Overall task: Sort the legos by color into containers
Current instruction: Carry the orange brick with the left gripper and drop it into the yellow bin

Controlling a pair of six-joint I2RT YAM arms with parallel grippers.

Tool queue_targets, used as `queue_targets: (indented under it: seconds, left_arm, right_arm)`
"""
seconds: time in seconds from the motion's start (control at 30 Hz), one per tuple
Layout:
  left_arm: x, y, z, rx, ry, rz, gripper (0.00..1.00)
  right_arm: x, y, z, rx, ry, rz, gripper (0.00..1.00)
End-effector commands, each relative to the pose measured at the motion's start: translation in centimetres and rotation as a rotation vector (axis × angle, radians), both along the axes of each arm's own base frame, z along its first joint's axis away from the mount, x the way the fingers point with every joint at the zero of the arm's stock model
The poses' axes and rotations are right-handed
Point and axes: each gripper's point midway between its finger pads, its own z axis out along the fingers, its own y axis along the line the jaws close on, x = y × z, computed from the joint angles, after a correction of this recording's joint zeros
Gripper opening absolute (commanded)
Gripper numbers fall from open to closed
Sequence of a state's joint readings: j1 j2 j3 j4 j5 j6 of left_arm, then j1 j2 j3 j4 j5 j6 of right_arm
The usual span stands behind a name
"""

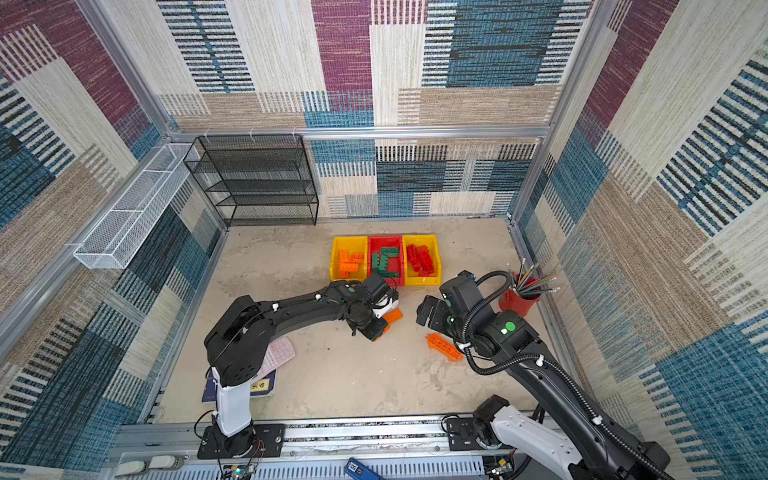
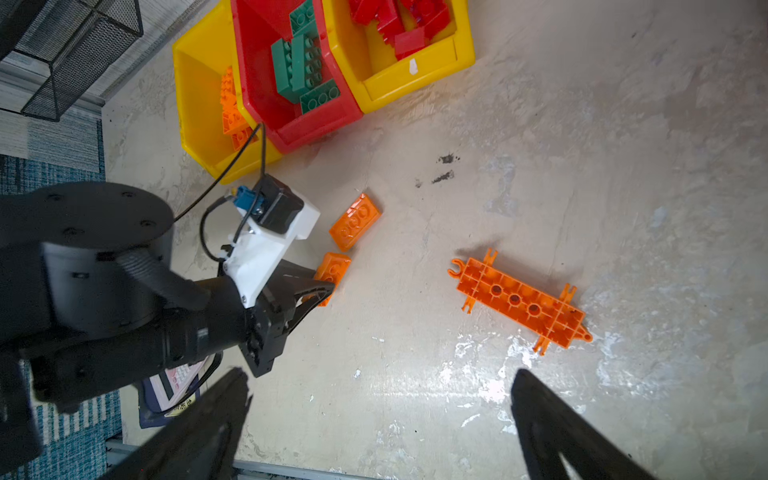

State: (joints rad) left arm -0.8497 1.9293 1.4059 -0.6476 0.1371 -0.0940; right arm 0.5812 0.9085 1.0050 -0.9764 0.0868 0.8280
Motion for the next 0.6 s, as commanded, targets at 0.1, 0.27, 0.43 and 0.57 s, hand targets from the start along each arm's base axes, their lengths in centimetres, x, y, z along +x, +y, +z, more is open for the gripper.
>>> queue_targets:
  seconds: [0.1,0.27,0.43,0.57]
  left_arm:
    - [1.5,2.0,4.2,-0.040,-0.023,0.055,0.11]
    - [6.9,4.4,8.5,-0.127,-0.077,0.185,0.11]
    - [13.8,7.2,10.9,-0.154,-0.164,0.322,0.13]
    - [18.0,8.0,10.5,-0.128,-0.186,0.379,0.13]
  right_arm:
    - [1.3,0.6,1.0,0.020,-0.074,0.008,1.00]
    - [2.4,1.4,1.2,0.006,-0.080,0.027,1.00]
    - [3.5,2.3,0.8,0.002,-0.084,0.046,1.00]
    - [4.1,2.7,0.1,-0.006,-0.071,0.055,1.00]
